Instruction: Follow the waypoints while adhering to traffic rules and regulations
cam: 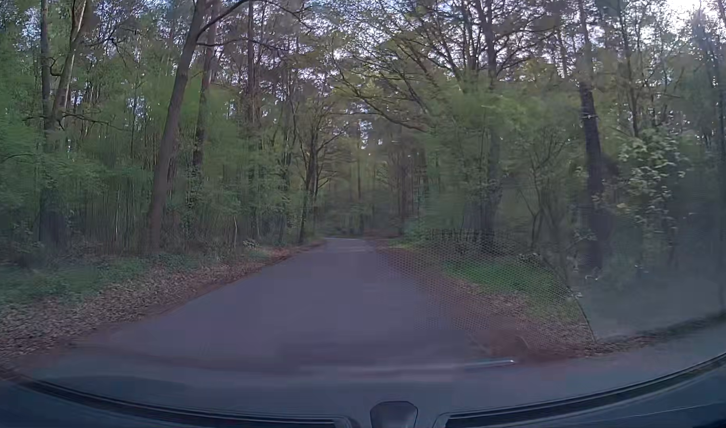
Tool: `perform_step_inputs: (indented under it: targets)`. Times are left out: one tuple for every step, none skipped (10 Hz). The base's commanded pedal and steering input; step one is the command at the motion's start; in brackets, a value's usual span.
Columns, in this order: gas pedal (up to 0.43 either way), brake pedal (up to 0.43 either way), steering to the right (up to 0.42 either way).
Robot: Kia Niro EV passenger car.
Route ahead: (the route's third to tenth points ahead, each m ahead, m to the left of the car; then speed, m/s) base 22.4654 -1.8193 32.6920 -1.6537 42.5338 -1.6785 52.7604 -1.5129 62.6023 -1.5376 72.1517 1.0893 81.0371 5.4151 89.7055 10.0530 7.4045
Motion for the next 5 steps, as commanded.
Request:
perform_step_inputs:
  targets:
    - [0.079, 0.0, 0.006]
    - [0.098, 0.0, 0.005]
    - [0.098, 0.0, 0.005]
    - [0.098, 0.0, 0.003]
    - [0.098, 0.0, 0.001]
